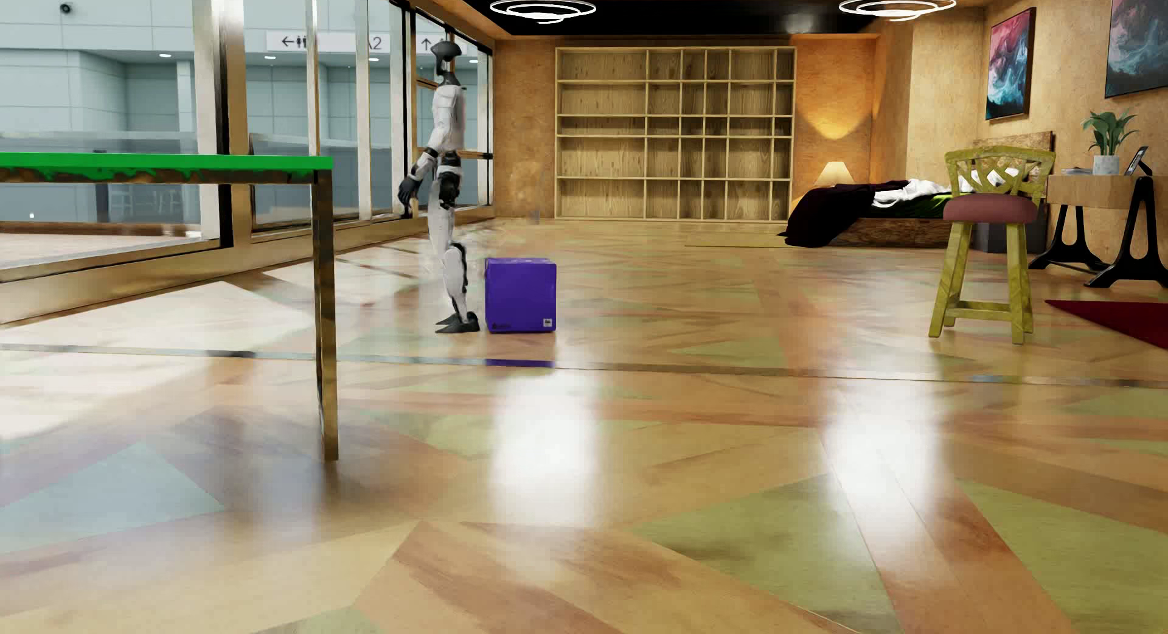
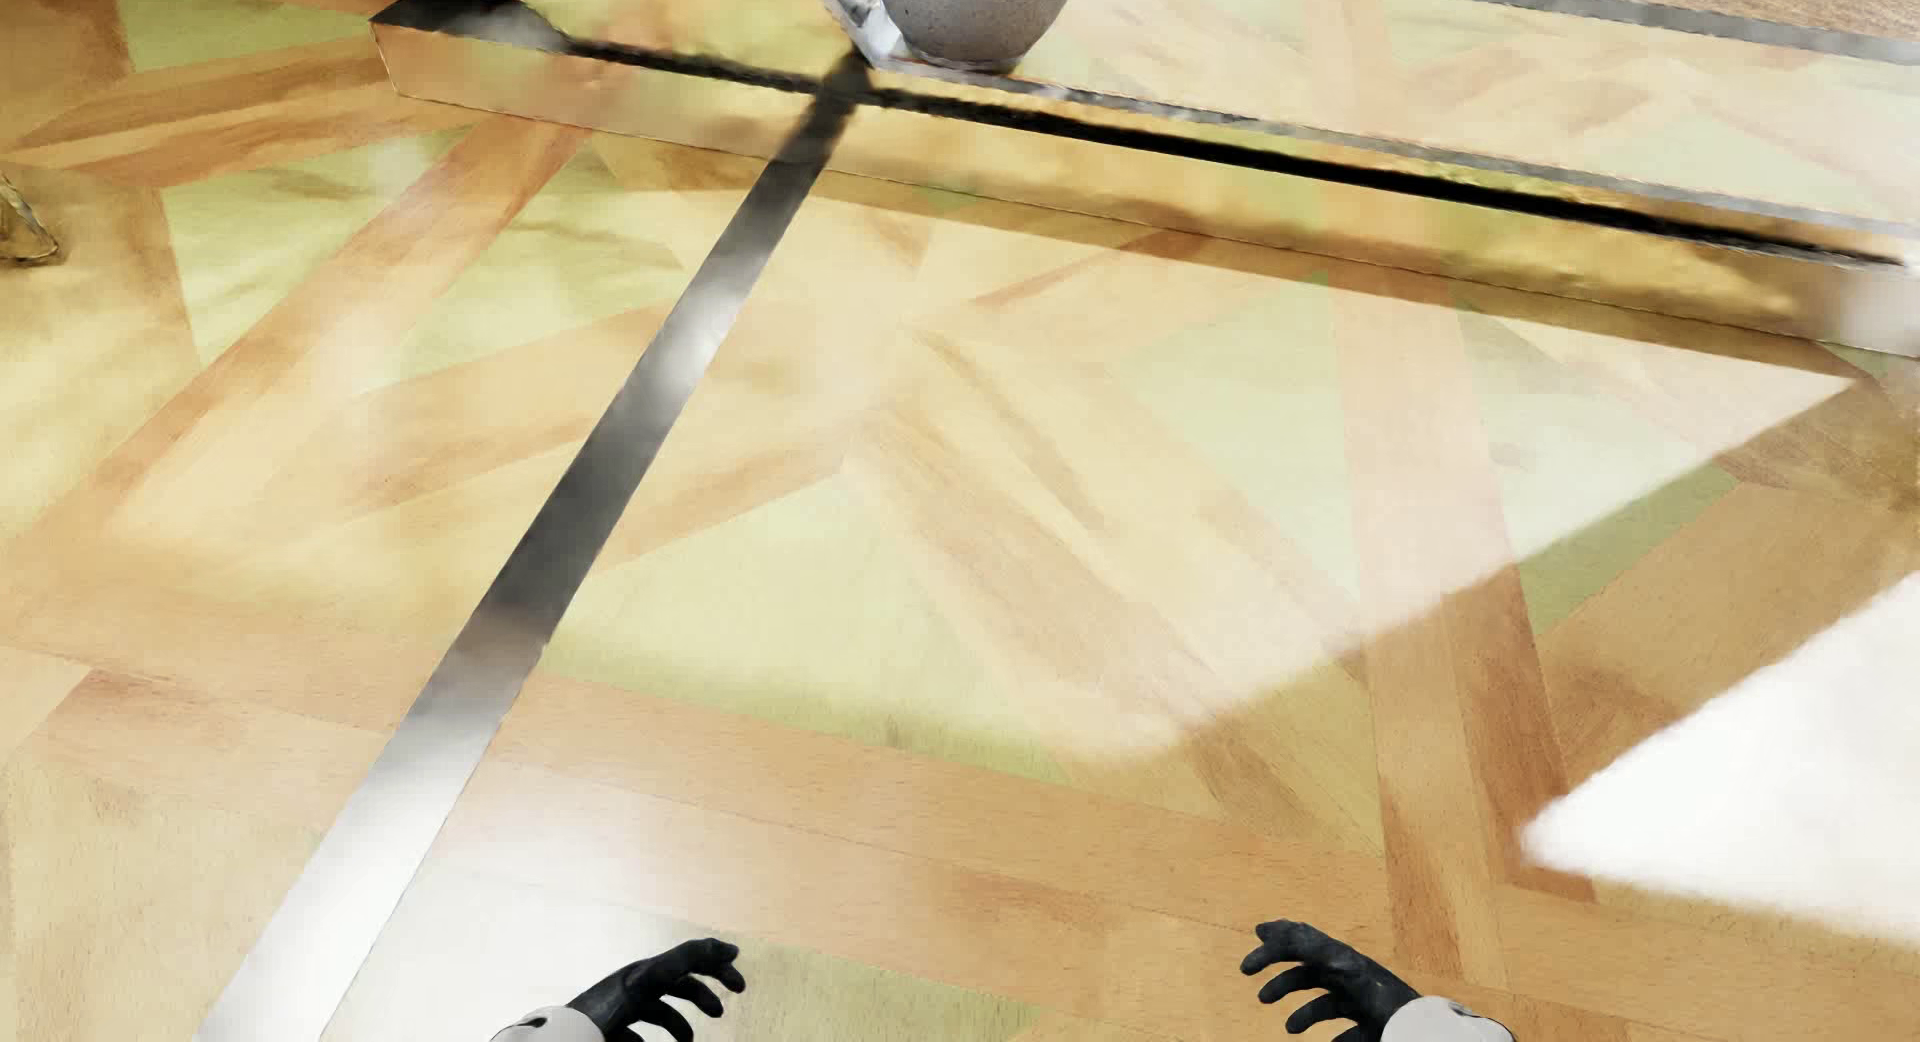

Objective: Sit on the dark purple box

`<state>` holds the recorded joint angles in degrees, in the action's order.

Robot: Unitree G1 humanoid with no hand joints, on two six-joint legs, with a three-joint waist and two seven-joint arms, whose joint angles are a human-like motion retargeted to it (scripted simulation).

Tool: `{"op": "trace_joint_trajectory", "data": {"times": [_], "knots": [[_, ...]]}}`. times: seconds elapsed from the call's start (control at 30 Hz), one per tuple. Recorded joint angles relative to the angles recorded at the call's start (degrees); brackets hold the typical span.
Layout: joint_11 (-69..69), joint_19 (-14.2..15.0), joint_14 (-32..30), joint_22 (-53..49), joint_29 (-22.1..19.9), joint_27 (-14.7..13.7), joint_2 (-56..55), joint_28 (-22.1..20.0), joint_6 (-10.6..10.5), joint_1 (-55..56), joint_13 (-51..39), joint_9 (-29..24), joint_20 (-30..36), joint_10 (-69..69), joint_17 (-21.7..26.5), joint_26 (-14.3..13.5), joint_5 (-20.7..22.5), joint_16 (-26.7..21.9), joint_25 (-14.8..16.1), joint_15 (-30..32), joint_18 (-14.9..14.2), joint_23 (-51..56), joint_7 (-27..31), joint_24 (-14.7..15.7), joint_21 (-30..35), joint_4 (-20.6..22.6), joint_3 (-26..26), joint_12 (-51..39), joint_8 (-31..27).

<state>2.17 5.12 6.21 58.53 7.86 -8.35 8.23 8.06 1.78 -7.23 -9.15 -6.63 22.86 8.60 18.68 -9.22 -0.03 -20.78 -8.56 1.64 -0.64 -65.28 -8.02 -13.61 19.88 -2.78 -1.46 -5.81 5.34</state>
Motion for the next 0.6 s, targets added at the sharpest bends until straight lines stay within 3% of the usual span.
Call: {"op": "trace_joint_trajectory", "data": {"times": [0.07,0.13,0.37,0.47,0.6], "knots": [[-1.7,0.1,0.9,7.4,-1.9,1.9,2.9,-2.4,-0.1,-1.7,1.0,1.9,-0.3,0.2,-1.6,2.7,0.1,1.1,0.5,-0.3,0.0,-6.2,-0.5,0.4,-1.6,-0.1,-0.1,0.1,0.6],[-2.1,0.4,1.4,10.9,-2.4,2.7,4.1,-3.1,-0.1,-2.5,2.8,3.6,-0.7,0.3,-2.8,3.6,0.1,1.0,0.6,-0.9,-0.3,-8.6,-0.5,-0.3,-3.3,-0.4,-0.4,0.4,0.9],[-2.1,0.6,2.1,5.3,2.8,0.5,5.1,-0.2,0.2,-3.0,8.9,6.6,-2.9,0.5,-5.2,1.8,-0.2,-1.5,-1.3,-2.2,-0.3,-1.7,0.8,0.2,-4.4,-0.8,-0.6,4.8,0.1],[-1.7,-0.2,3.4,5.6,1.2,1.2,4.3,-1.0,0.4,-3.0,8.6,6.9,-2.5,0.0,-6.0,2.5,-0.4,0.1,-0.5,-1.9,-0.6,-2.4,2.7,0.7,-4.6,-0.8,-0.5,4.5,-0.7],[-1.5,-0.4,2.1,3.0,2.0,0.6,4.3,0.0,0.1,-3.2,7.6,6.3,-2.7,0.0,-4.0,1.9,-0.3,1.0,-0.9,-1.8,0.1,-1.7,2.3,0.5,-3.1,-0.4,-0.7,5.3,-0.6]]}}
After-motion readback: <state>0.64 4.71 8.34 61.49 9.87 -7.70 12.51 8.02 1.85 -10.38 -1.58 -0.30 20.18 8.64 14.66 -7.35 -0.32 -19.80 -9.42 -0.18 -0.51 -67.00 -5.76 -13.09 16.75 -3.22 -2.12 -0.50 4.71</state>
